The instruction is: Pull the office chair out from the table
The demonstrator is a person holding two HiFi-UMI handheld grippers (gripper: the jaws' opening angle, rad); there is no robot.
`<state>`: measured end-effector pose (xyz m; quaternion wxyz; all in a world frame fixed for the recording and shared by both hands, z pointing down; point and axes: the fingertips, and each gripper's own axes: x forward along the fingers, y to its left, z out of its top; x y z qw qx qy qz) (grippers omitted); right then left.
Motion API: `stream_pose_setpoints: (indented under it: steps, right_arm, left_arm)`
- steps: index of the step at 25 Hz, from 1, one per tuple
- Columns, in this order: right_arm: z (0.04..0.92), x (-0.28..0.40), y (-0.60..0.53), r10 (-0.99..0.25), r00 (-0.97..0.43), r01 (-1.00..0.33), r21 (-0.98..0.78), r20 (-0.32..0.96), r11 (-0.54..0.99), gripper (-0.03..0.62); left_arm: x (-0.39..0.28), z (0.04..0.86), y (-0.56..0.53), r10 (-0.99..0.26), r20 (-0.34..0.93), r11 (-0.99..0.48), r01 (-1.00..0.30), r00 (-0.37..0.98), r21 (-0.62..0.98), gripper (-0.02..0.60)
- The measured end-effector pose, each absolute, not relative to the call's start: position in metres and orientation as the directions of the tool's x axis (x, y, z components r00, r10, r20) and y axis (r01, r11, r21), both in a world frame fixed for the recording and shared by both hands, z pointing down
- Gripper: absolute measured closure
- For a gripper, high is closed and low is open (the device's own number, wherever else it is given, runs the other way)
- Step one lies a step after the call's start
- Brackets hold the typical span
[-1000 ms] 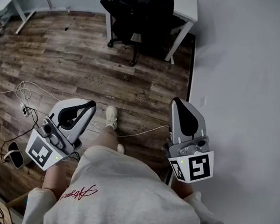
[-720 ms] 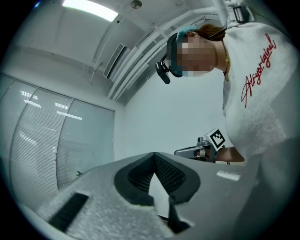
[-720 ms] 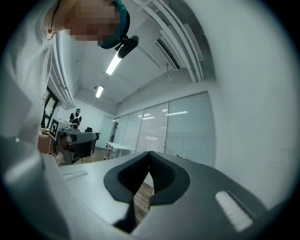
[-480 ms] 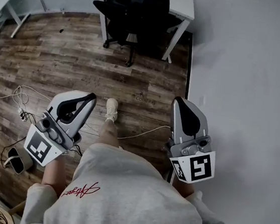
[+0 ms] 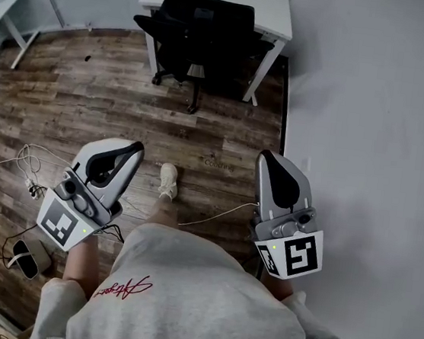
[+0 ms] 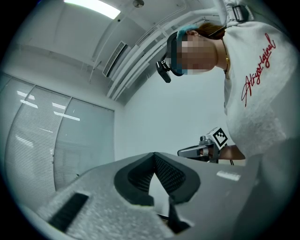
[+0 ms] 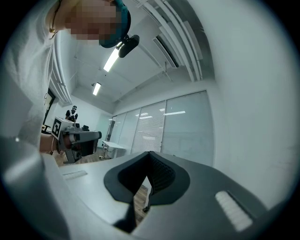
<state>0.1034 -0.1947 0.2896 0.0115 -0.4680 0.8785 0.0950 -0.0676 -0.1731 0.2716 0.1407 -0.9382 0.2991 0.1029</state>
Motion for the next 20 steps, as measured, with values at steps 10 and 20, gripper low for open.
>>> stream_pose_setpoints:
  steps: [10, 20]
  right_arm:
    - [0.286, 0.095, -0.267, -0.831, -0.545, -0.836, 0.156, -0.115, 0.526, 0.595]
    - [0.284, 0.09, -0.344, -0.848, -0.521, -0.85, 0.155, -0.101, 0.504, 0.595]
  left_arm:
    - [-0.072, 0.269, -0.246, -0.5, -0.272, -0.805, -0.557, 0.822, -0.206, 0.586]
    - [-0.079, 0.266, -0.325, -0.488, -0.267, -0.816, -0.543, 0.831, -0.2, 0.586]
